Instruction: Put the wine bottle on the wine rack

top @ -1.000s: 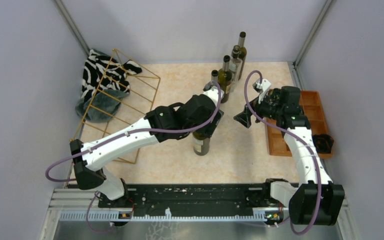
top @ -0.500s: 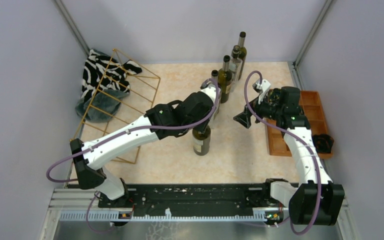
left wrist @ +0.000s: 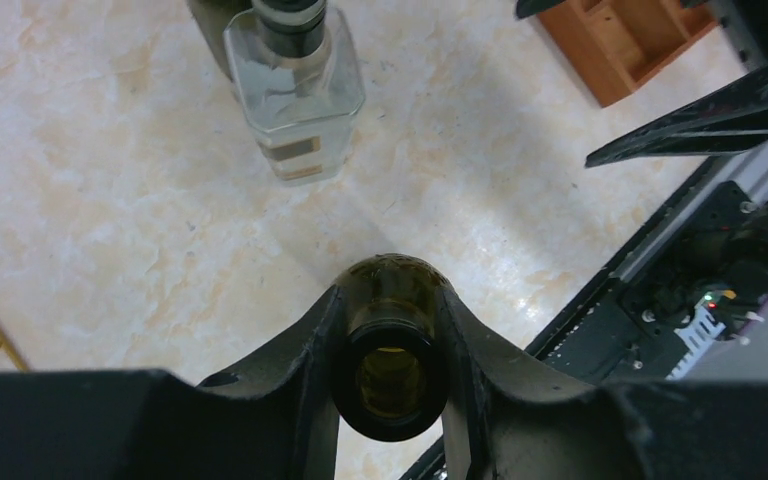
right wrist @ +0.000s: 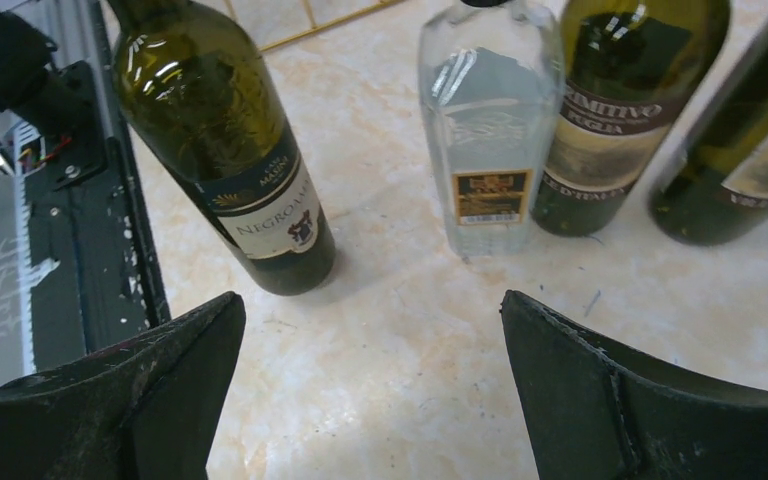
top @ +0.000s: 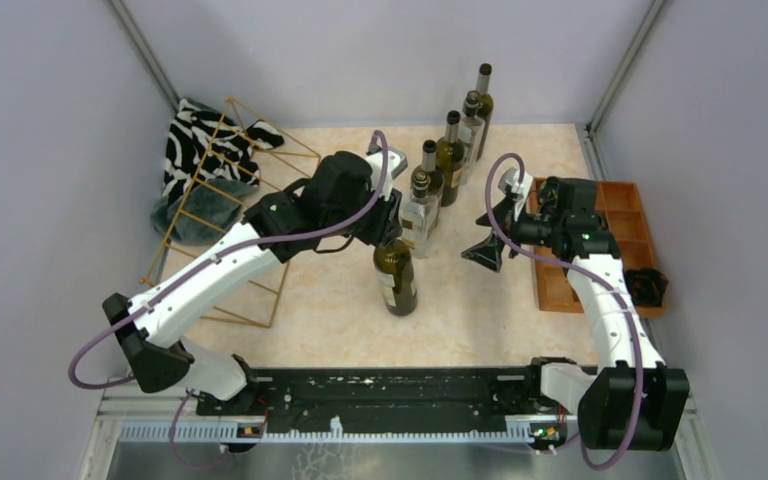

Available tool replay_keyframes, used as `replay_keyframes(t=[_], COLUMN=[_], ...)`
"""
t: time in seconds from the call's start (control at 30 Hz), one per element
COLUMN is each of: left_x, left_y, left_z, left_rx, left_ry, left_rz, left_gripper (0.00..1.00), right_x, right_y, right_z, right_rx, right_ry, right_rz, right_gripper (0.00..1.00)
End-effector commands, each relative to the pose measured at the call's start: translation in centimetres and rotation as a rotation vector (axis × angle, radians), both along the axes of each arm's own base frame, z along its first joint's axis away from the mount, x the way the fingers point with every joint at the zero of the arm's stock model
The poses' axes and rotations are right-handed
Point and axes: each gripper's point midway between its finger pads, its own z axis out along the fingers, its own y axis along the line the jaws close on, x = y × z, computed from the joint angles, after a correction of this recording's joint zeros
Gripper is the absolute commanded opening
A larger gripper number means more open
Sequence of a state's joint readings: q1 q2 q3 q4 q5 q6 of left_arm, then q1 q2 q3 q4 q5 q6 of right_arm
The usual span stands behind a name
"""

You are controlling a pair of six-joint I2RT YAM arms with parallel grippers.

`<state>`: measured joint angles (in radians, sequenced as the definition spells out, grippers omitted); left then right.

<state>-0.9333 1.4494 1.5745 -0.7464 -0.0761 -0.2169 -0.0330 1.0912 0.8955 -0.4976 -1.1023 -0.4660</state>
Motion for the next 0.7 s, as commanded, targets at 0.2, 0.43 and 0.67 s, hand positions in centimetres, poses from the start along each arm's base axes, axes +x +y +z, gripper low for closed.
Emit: replay_keyframes(t=[0.2,0.43,0.67], left_x=[-1.3,-1.2,-1.3], left_y=[-3.4,-3.9,-4.3], left_z=[7.1,7.6,8.3], left_rx=[-0.362,-0.47,-0.54], left_ry=[-0.051,-0.016,-0.008], left_rz=[-0.217,-0.242,-0.25], left_gripper=[0.0,0.0,0.0], right_x=[-4.5,-4.9,-6.1], right_y=[4.1,5.2,7.2], right_z=[-0.3,-1.1,-2.3], right_rx=[0.096,0.089,0.072], right_ry=[-0.067,-0.05,-0.023], right_rz=[0.313,0.342,0.412], right_gripper=[0.98,0.98,0.98])
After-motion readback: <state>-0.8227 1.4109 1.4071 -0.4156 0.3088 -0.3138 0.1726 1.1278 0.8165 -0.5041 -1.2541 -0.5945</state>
